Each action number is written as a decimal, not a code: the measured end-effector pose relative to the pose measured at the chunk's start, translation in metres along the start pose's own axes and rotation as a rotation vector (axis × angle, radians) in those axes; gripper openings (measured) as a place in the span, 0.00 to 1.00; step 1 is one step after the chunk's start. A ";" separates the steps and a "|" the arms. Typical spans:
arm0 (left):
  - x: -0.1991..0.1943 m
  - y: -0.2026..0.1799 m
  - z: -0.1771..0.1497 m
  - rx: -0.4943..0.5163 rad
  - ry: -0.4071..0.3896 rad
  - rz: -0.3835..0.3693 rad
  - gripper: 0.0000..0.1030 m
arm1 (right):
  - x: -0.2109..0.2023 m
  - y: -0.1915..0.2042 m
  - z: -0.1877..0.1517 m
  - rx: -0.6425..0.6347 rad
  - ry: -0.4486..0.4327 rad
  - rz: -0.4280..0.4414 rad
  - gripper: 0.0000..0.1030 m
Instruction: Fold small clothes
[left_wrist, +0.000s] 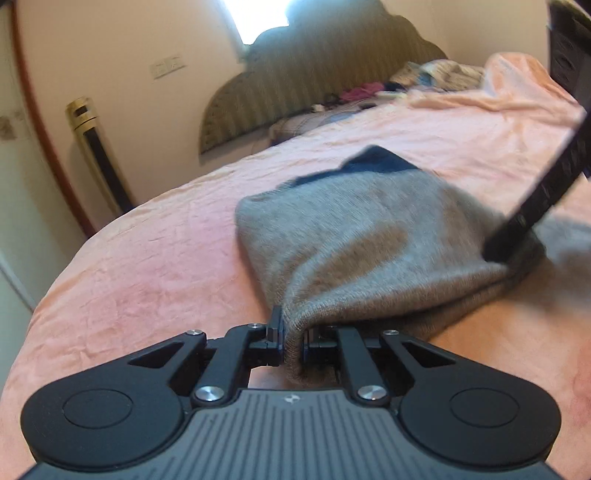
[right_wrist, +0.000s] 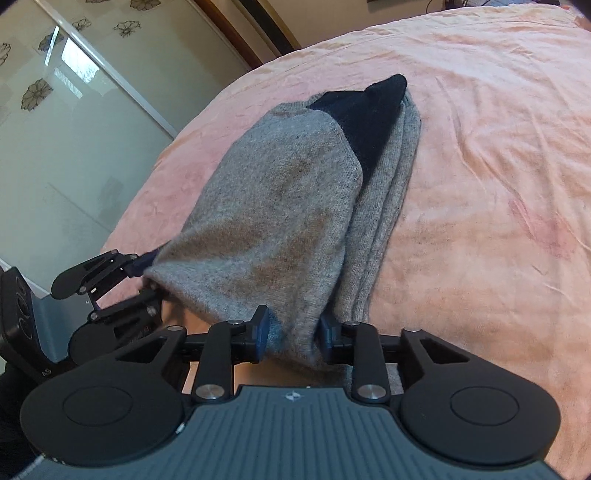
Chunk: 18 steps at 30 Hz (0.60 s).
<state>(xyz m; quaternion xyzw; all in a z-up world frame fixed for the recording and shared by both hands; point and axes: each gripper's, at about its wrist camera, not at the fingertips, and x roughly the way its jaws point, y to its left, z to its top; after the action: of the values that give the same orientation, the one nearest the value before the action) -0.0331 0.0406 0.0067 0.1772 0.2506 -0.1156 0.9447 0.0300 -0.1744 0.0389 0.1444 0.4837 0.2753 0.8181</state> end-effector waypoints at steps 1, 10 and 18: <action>-0.005 0.006 0.001 -0.035 -0.006 -0.005 0.08 | -0.008 0.003 0.001 -0.016 -0.010 0.013 0.12; -0.010 0.014 -0.017 -0.134 0.082 -0.084 0.13 | -0.019 -0.012 -0.010 0.037 -0.018 0.042 0.28; 0.020 0.115 -0.048 -0.985 0.237 -0.591 0.89 | -0.021 -0.057 -0.016 0.328 -0.003 0.241 0.79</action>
<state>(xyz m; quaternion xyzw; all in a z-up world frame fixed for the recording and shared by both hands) -0.0017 0.1619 -0.0107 -0.3485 0.4176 -0.2236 0.8088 0.0257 -0.2337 0.0170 0.3328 0.4999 0.2885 0.7457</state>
